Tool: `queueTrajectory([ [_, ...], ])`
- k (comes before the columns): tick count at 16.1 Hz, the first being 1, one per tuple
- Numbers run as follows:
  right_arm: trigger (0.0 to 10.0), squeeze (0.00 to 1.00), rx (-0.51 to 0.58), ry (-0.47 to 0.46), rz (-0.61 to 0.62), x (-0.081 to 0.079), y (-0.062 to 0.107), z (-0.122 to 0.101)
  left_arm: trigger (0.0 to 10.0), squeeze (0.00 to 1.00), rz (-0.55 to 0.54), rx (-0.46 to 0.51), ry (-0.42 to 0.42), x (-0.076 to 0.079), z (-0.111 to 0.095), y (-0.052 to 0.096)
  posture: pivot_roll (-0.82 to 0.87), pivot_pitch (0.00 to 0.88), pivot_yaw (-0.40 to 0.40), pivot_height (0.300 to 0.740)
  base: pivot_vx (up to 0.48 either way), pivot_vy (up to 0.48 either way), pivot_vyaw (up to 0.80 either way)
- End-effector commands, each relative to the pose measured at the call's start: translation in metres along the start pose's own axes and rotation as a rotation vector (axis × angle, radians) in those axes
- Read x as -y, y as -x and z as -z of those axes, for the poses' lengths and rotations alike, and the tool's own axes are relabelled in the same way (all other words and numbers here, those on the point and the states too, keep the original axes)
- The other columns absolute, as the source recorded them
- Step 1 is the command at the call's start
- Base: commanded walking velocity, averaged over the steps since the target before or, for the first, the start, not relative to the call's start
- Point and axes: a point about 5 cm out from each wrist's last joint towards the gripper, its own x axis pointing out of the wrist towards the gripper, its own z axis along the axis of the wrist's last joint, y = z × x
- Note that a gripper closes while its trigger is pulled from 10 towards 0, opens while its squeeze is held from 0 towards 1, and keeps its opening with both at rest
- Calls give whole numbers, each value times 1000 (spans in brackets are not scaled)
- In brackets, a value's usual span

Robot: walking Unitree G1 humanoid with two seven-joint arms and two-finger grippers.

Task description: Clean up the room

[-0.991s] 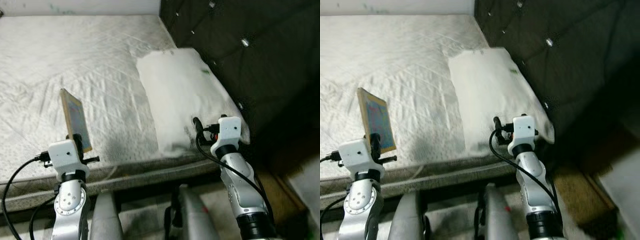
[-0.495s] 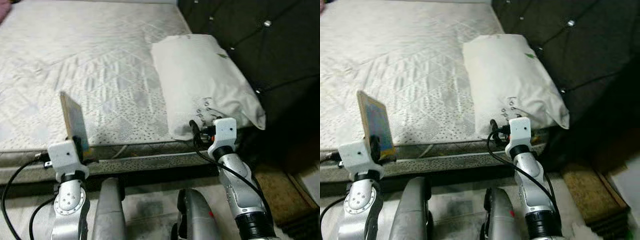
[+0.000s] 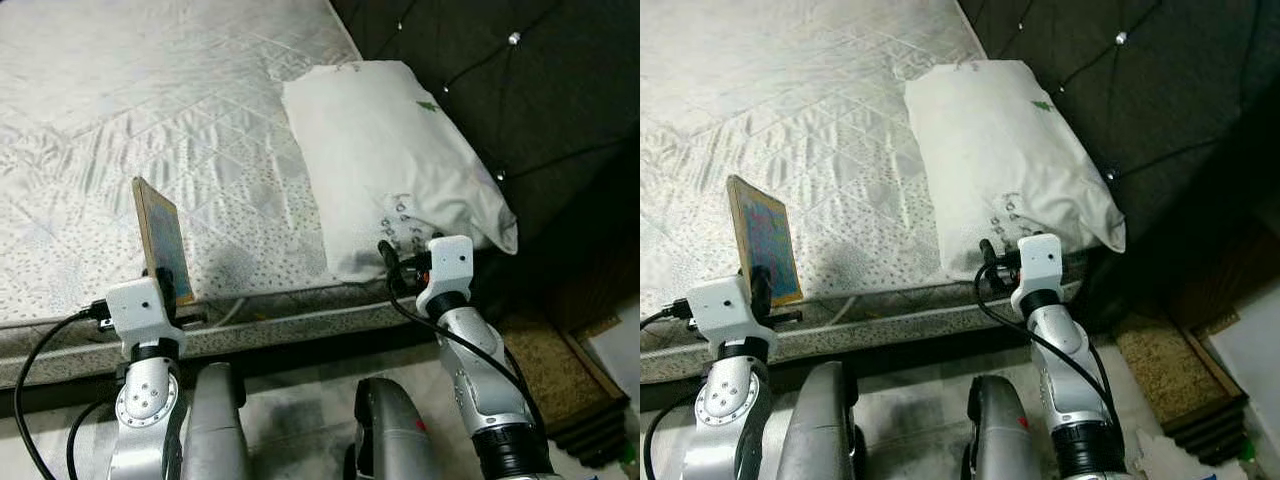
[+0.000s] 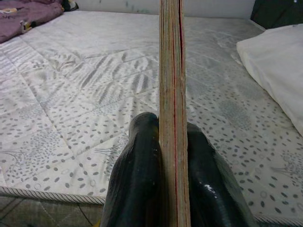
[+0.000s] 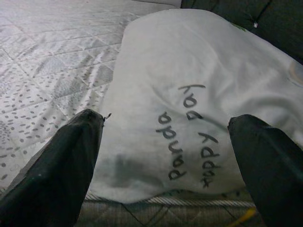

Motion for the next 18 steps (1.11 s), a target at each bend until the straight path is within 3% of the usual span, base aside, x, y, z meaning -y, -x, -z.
queueTrajectory([
  [1, 10000, 0, 11, 2, 6, 2, 0, -3, 10000, 0, 14, 58, 2, 1, -11, -2, -40, 108, -56, 611, 304, 0, 0],
  [9, 10000, 0, 13, 8, 8, 2, -2, -3, 10000, 0, 27, 58, 14, 2, -11, -3, -41, 106, -54, 611, 327, 0, 0],
  [14, 10000, 0, 14, 8, 8, 2, -2, -3, 10000, 0, 27, 43, 38, 6, -10, -5, -40, 104, -52, 611, 0, 0, 0],
  [16, 10000, 0, 17, 3, 4, 1, -2, -3, 10000, 0, 17, 25, 53, 5, -8, -6, -42, 103, -54, 592, 0, 0, 0],
  [18, 10000, 0, 13, 7, 5, 2, -2, -3, 10000, 0, 13, 30, 96, 8, -10, -16, -51, 106, -61, 577, 0, 0, 0],
])
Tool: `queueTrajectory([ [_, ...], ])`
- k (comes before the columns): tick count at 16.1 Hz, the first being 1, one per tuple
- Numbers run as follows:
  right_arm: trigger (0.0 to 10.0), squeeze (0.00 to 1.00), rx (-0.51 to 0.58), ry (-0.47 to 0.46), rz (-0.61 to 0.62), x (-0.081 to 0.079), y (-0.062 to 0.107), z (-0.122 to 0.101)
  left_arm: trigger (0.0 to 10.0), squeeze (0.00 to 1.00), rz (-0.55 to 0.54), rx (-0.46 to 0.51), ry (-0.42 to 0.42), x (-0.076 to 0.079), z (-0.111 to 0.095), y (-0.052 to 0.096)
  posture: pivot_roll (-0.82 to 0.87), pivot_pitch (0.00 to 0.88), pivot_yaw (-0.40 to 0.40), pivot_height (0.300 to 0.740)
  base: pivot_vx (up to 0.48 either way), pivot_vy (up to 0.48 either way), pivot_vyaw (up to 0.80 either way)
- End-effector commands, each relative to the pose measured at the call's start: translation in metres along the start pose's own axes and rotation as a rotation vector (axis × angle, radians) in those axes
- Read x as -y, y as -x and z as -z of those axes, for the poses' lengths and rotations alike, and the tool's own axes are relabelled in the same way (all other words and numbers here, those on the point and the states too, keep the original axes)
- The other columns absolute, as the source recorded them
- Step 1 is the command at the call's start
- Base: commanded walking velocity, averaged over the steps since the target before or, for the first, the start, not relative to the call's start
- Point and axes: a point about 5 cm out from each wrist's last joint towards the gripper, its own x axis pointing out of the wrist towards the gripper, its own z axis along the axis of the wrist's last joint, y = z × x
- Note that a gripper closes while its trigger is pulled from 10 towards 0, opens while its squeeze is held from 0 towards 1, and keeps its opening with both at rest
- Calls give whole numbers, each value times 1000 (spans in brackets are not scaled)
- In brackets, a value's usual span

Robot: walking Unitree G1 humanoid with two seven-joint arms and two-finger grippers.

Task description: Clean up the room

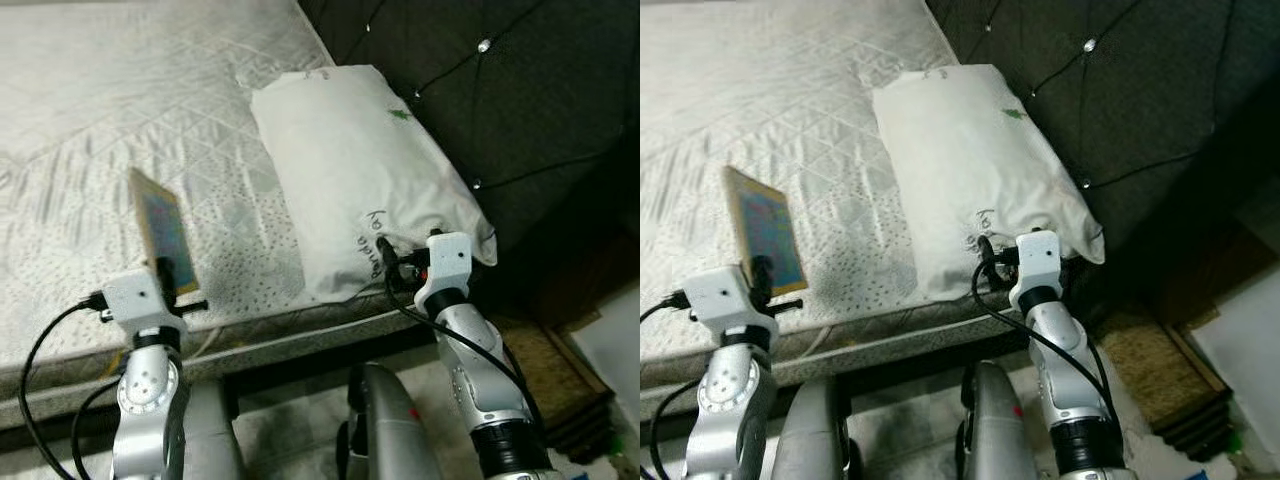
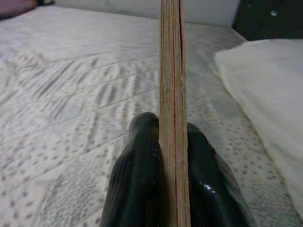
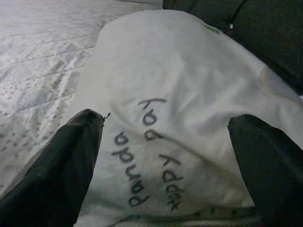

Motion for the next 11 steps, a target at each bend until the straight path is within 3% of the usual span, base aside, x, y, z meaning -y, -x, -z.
queueTrajectory([
  [1, 10000, 0, 5, -3, 11, 3, 1, -1, 10000, 0, 23, 23, 28, 8, -6, -5, -55, 106, -61, 577, 0, 0, 0],
  [8, 10000, 0, 17, 57, 30, 18, 7, -9, 10000, 0, 100, -137, 371, 40, 2, -40, -101, 111, -82, 577, 0, 0, 0],
  [9, 10000, 0, 36, 16, 34, 18, 7, -21, 10000, 0, 111, -164, 410, 44, 4, -43, -105, 113, -82, 577, 0, 0, 0],
  [11, 10000, 0, 78, 41, -8, 14, 7, -37, 10000, 0, 163, -232, 454, 55, 9, -43, -123, 113, -87, 577, 0, 0, 0],
])
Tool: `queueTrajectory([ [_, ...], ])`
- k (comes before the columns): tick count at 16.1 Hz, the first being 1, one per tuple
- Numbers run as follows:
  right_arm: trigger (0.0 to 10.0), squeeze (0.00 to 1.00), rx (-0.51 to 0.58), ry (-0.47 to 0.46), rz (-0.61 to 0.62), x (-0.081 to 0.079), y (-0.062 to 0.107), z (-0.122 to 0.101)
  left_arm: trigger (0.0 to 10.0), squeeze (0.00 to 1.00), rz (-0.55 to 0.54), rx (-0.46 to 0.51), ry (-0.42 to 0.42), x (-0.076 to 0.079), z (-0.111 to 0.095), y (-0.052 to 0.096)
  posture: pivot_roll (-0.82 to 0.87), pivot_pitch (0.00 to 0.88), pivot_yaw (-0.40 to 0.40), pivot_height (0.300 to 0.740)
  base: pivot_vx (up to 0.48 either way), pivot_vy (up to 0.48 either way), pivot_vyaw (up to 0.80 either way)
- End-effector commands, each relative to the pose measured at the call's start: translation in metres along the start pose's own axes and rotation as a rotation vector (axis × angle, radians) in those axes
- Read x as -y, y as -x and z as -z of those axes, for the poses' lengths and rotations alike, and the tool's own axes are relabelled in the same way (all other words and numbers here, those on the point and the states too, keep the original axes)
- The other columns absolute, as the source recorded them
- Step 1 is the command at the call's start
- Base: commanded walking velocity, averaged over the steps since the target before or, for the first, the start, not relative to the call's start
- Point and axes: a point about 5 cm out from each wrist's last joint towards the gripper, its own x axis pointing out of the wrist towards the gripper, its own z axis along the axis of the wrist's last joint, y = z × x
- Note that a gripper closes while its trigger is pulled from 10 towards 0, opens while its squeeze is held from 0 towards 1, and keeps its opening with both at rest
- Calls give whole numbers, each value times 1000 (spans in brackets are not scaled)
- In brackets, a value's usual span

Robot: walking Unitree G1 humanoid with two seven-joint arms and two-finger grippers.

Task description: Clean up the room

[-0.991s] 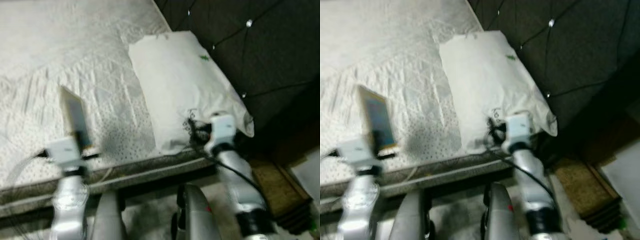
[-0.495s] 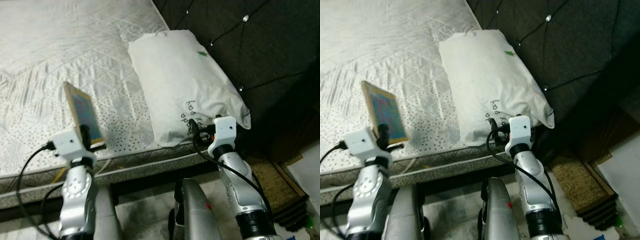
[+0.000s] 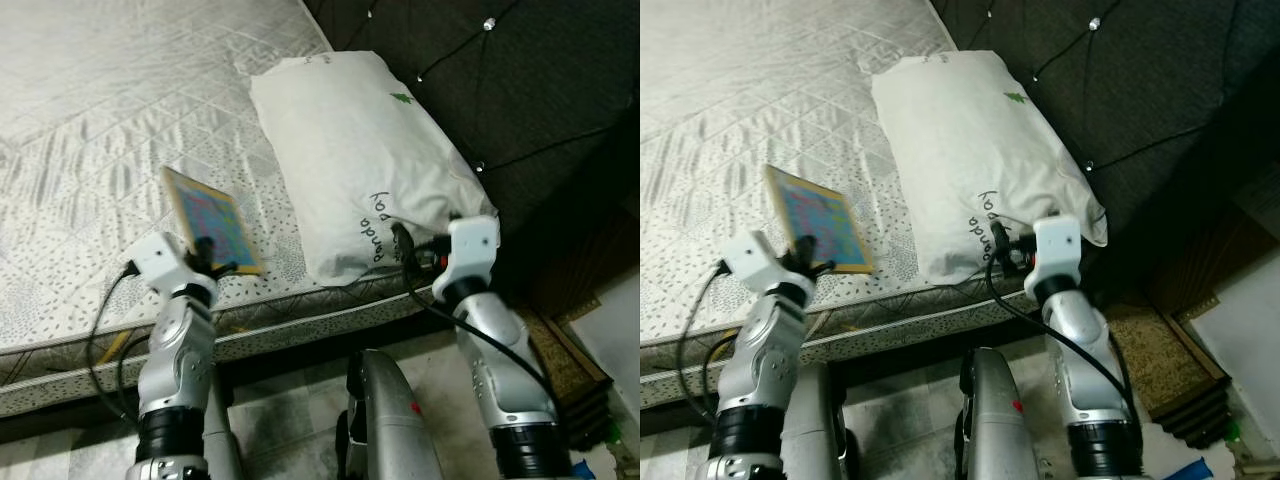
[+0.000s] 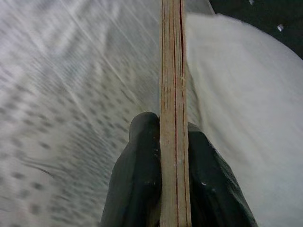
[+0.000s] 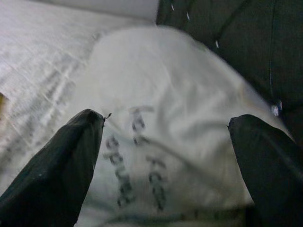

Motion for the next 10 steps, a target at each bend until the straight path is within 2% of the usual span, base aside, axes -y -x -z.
queueTrajectory([
  [1, 10000, 0, 5, 19, -24, 0, 3, -4, 10000, 0, 72, -39, 50, 16, 8, -1, -128, 114, -91, 577, 0, 0, 0],
  [2, 10000, 0, -13, 30, -27, 2, 7, 1, 10000, 0, 104, -60, 88, 24, 10, -2, -132, 114, -95, 577, 0, 0, 0],
  [3, 10000, 0, -39, 33, -20, 5, 11, 5, 10000, 0, 130, -133, 145, 29, 18, -5, -138, 115, -97, 577, 0, 0, 0],
  [8, 10000, 0, -45, 41, -36, 1, 13, 2, 10000, 0, 168, -250, 178, 35, 31, -7, -150, 113, -100, 577, 0, 0, 0],
  [10, 10000, 0, -48, 44, -35, 2, 13, 2, 10000, 0, 162, -254, 178, 34, 30, -9, -154, 114, -100, 577, 0, 0, 0],
])
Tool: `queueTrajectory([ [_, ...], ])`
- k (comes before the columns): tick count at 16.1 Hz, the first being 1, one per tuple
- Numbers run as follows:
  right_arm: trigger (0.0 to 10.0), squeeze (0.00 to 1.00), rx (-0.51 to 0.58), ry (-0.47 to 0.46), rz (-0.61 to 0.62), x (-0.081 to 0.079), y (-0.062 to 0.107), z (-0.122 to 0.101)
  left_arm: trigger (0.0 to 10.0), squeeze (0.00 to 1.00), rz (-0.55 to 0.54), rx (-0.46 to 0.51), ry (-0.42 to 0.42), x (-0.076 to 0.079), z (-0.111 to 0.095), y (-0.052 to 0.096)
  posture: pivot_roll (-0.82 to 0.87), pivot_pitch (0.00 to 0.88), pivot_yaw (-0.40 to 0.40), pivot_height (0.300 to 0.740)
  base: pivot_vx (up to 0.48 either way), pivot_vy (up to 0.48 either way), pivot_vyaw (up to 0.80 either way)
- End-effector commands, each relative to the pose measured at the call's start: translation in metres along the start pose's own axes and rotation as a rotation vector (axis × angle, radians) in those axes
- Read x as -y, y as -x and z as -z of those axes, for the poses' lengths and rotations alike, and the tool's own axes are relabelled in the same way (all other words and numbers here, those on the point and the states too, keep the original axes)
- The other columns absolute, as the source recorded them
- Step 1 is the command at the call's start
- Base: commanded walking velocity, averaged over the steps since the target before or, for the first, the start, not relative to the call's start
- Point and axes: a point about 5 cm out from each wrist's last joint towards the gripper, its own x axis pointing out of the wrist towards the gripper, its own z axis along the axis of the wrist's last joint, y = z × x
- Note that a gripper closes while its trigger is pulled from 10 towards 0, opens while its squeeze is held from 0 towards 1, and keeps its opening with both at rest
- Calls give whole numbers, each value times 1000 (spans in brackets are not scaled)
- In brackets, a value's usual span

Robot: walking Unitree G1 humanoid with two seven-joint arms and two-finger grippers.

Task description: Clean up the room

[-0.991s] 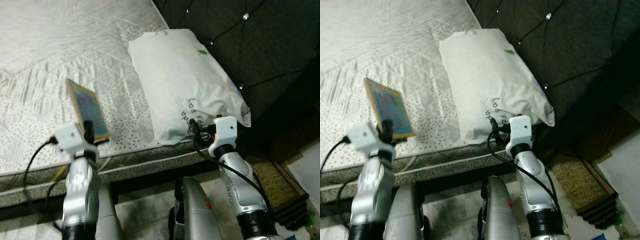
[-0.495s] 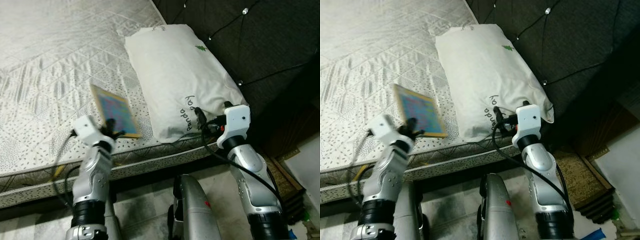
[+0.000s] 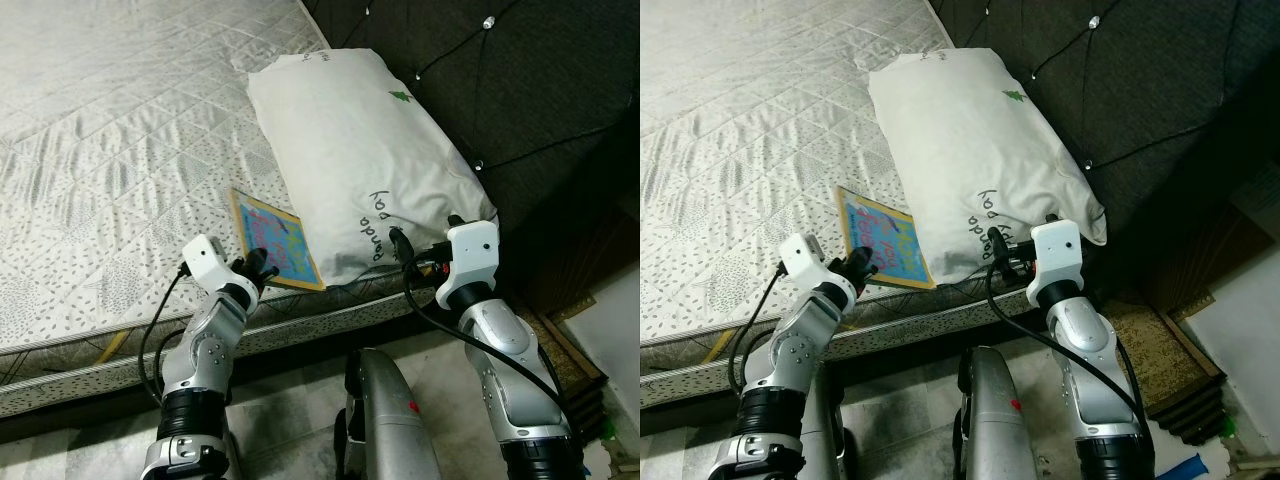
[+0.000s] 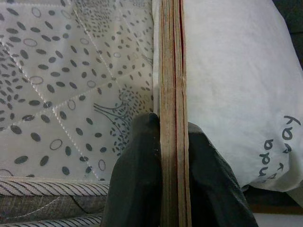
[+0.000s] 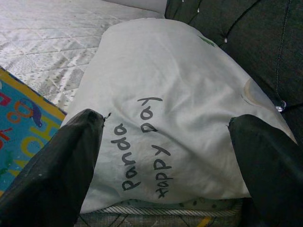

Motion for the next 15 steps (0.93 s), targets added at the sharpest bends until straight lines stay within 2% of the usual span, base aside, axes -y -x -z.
queueTrajectory([
  [1, 10000, 0, -3, 16, 1, 2, 2, -2, 10000, 0, 20, 1, -12, 0, -6, -5, -159, 114, -98, 577, 0, 0, 0],
  [3, 10000, 0, -4, 16, 4, 3, 2, -2, 10000, 0, 12, 15, -26, -5, -13, -7, -158, 114, -97, 577, 0, 0, 0],
  [5, 10000, 0, -7, 17, 5, 3, 3, -2, 10000, 0, -16, 50, -77, -14, -26, -9, -160, 113, -96, 577, 0, 0, 0],
  [7, 10000, 0, -7, 19, 8, 4, 2, -2, 10000, 0, -76, 80, -66, -30, -39, -7, -159, 112, -96, 577, 0, 0, 0],
  [10, 10000, 0, -8, 19, 8, 4, 2, -1, 10000, 0, -77, 92, -61, -32, -41, -5, -154, 112, -98, 577, 0, 0, 0],
  [15, 10000, 0, -4, 20, 9, 3, 0, -2, 10000, 0, -68, 40, -30, -35, -30, -9, -158, 112, -97, 577, 0, 0, 0],
])
